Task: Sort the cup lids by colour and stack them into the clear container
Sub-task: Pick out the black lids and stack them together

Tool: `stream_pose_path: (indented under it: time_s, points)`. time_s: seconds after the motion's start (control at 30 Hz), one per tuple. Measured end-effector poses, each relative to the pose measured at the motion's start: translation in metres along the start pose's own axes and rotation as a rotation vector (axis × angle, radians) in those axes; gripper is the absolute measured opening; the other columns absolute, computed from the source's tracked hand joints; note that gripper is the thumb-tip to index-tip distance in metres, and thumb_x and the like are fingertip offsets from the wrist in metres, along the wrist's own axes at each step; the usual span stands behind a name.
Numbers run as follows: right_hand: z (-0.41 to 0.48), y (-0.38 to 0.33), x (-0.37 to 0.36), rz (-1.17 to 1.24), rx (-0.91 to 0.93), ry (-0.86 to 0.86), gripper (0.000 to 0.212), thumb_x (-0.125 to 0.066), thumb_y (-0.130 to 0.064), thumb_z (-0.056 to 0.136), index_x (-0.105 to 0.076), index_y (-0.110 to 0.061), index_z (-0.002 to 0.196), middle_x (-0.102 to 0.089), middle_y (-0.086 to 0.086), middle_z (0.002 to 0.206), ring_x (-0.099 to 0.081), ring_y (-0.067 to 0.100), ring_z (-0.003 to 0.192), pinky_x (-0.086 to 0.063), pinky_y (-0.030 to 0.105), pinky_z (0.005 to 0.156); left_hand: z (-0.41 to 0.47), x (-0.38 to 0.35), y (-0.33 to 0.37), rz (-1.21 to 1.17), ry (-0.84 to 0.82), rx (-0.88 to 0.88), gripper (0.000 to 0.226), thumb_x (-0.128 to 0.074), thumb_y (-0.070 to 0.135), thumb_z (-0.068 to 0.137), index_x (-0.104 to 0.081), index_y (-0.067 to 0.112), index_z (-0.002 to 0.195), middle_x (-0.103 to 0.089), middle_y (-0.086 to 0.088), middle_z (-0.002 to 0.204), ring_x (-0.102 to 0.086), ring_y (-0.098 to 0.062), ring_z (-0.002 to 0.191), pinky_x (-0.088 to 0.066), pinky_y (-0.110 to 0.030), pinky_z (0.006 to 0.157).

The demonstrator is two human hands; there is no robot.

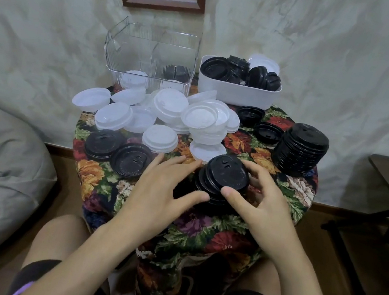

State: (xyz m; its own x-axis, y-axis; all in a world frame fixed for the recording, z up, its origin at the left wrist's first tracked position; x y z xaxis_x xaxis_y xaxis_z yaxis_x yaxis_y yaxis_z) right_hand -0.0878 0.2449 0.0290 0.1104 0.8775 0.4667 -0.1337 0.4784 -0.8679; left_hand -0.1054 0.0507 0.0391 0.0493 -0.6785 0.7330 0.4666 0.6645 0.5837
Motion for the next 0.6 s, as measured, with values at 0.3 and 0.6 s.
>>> stream_pose_path:
  time_s: [0.3,0.6]
  points:
    - [0.008,-0.009,-0.022,-0.083,0.031,-0.218,0.056,-0.07,-0.036,0.095,-0.043,-0.057,0.14,-0.043,-0.044,0.139,-0.04,-0.018,0.132,-0.036,0.014,0.108,-0.004,-0.009,-0.011,-0.048,-0.006,0.0,0.077,-0.05,0.077,0.087,-0.039,0.041,0.154,-0.047,0.023,0.152,-0.043,0.004,0.142,-0.008,-0.037,0.13]
    - [0.012,-0.008,-0.024,-0.1,0.023,-0.162,0.083,-0.077,-0.063,0.077,-0.043,-0.044,0.151,-0.047,-0.032,0.146,-0.044,-0.01,0.134,-0.039,0.029,0.112,-0.003,-0.011,-0.01,0.028,0.0,-0.019,0.083,-0.047,0.082,0.083,-0.041,0.039,0.153,-0.058,0.015,0.145,-0.036,-0.006,0.148,-0.002,-0.043,0.129]
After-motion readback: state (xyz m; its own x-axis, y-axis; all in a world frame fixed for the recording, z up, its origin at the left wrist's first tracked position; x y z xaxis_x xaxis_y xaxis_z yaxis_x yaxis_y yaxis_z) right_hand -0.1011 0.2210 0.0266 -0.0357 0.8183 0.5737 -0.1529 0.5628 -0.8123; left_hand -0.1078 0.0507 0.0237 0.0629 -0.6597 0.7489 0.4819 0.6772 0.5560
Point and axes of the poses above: each hand's wrist, its own z-axis towards the middle knuckle, its own x-axis out of the back of the hand, y = z × x, the point moved 10 cm from there along z, towards the middle knuckle
